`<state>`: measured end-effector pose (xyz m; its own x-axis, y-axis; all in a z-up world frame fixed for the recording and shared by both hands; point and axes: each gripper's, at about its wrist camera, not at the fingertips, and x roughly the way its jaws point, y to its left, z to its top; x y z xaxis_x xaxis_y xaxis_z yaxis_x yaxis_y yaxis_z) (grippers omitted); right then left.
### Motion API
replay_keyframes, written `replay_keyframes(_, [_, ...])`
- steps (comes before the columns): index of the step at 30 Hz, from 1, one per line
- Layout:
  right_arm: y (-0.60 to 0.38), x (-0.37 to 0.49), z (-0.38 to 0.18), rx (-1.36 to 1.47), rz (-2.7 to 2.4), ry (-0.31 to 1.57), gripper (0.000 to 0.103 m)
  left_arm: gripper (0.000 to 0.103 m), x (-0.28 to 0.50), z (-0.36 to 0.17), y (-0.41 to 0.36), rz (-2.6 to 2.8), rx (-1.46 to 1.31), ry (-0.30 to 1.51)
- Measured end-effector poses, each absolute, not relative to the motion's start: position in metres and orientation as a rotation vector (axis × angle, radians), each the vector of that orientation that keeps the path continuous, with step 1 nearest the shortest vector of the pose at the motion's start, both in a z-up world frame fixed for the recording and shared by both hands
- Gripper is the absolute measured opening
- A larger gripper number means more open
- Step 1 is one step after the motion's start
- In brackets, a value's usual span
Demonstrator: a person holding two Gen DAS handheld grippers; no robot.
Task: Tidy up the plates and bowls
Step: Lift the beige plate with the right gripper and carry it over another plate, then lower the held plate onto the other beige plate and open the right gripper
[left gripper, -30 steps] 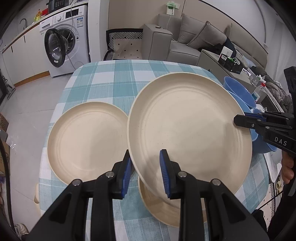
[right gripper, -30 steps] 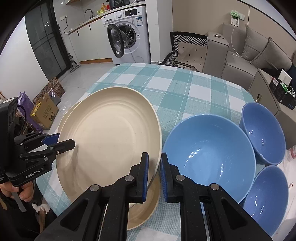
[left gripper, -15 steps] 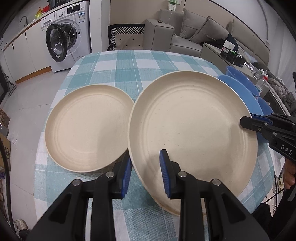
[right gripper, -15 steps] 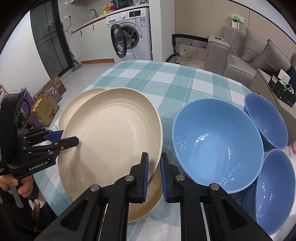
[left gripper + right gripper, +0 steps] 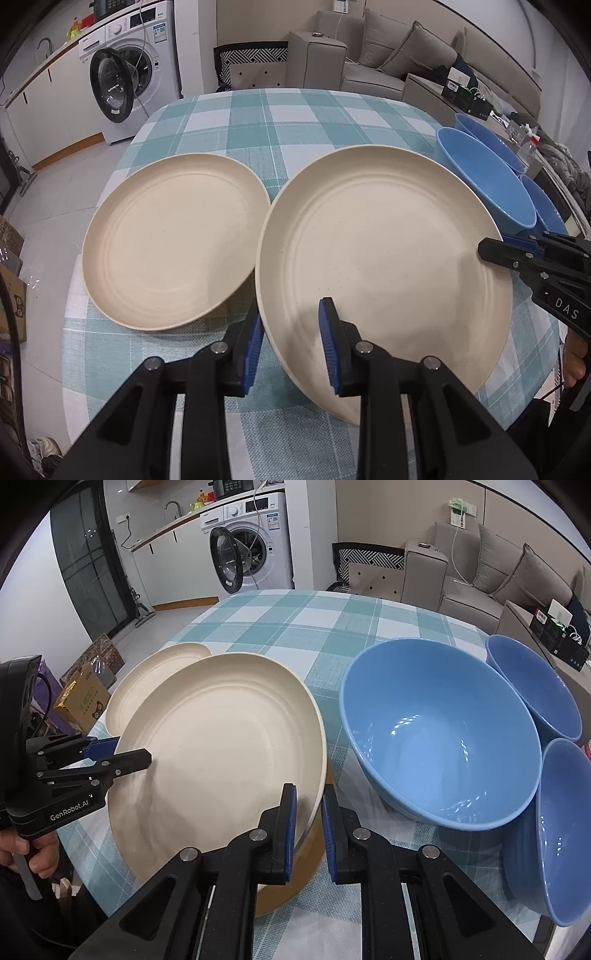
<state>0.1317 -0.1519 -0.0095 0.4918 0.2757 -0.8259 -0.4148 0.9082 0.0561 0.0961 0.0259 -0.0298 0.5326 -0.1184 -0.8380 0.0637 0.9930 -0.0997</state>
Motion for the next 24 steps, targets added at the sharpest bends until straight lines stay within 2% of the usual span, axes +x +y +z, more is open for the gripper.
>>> replay_keyframes(24, [-0.149,0.130,-0.037,-0.183,0.391,0.998,0.016,0.029,0.091,-0.042,0.013,-0.095,-0.014,1.023])
